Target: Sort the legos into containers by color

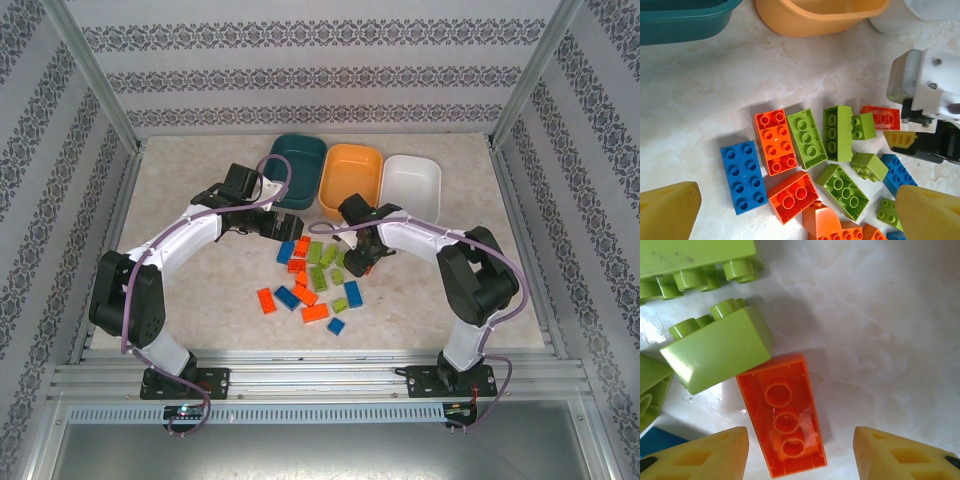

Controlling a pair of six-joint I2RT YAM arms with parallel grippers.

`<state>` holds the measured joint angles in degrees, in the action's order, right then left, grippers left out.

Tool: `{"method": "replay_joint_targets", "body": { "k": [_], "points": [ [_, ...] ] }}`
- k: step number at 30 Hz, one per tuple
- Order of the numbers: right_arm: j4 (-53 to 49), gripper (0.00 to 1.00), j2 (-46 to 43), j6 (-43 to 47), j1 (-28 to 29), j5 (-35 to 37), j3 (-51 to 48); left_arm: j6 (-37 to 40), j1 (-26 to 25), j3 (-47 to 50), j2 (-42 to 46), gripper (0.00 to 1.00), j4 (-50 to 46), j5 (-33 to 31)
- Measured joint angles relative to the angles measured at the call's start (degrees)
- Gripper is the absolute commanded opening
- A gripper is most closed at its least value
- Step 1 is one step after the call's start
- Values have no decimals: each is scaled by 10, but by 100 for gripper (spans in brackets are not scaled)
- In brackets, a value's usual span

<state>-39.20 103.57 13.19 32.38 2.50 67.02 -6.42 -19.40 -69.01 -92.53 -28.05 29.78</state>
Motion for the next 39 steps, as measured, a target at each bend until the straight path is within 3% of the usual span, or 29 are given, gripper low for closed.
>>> {"method": "replay_joint_targets", "body": {
  "k": [11, 20, 29, 39],
  "points": [
    [-10, 54, 40, -23, -3, -1, 15, 0, 0, 0, 0, 100, 0, 0],
    [-13, 27, 38, -52, -4, -22, 15, 0, 0, 0, 0, 100, 0, 0],
    [13, 27, 1, -85, -19, -13, -19, 0, 0, 0, 0, 100, 0, 0],
    [35, 27, -149, -166, -62, -83, -34, 0, 0, 0, 0, 100, 0, -8]
  ]
}}
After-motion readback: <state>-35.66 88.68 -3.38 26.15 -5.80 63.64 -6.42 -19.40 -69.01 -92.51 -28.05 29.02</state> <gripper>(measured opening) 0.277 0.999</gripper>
